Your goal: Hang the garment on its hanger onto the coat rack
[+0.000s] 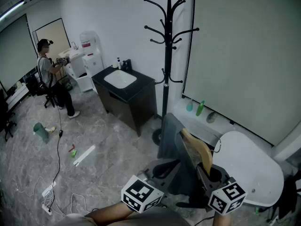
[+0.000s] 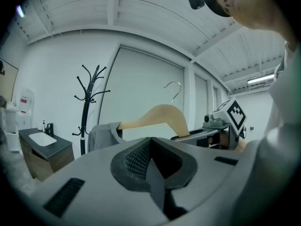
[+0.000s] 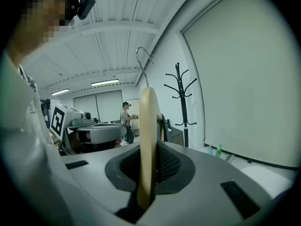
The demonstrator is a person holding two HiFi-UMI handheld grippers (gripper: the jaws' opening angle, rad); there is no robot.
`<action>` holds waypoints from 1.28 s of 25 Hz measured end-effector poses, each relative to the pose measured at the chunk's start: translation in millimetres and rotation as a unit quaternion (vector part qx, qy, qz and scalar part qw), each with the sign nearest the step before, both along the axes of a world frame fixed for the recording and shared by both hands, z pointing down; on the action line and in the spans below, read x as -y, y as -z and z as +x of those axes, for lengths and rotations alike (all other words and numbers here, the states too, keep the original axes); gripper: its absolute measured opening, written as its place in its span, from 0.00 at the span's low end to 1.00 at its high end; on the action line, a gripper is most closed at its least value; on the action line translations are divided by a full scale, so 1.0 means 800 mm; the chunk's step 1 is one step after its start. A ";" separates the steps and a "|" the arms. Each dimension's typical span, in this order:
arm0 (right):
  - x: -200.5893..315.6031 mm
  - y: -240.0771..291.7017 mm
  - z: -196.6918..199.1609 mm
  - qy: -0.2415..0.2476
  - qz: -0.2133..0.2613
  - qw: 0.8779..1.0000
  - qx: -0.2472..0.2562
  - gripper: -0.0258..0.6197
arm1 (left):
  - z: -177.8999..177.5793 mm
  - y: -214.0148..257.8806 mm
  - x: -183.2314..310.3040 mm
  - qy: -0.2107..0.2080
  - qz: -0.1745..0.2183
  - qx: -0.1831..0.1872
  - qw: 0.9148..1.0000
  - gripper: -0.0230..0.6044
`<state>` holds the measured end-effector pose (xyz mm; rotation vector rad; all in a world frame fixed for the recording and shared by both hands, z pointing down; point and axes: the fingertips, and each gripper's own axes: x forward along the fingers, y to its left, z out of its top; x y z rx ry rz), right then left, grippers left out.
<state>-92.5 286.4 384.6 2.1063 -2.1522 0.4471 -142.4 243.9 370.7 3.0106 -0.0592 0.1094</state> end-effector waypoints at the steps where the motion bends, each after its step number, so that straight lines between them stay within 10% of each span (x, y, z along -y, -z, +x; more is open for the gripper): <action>1: -0.002 -0.001 0.001 -0.001 0.000 1.000 0.001 0.10 | 0.001 -0.001 -0.002 0.000 0.000 0.000 1.000 0.04; 32: 0.090 -0.003 0.101 0.094 0.006 0.995 0.017 0.10 | 0.084 -0.013 0.067 0.055 0.011 -0.002 0.998 0.04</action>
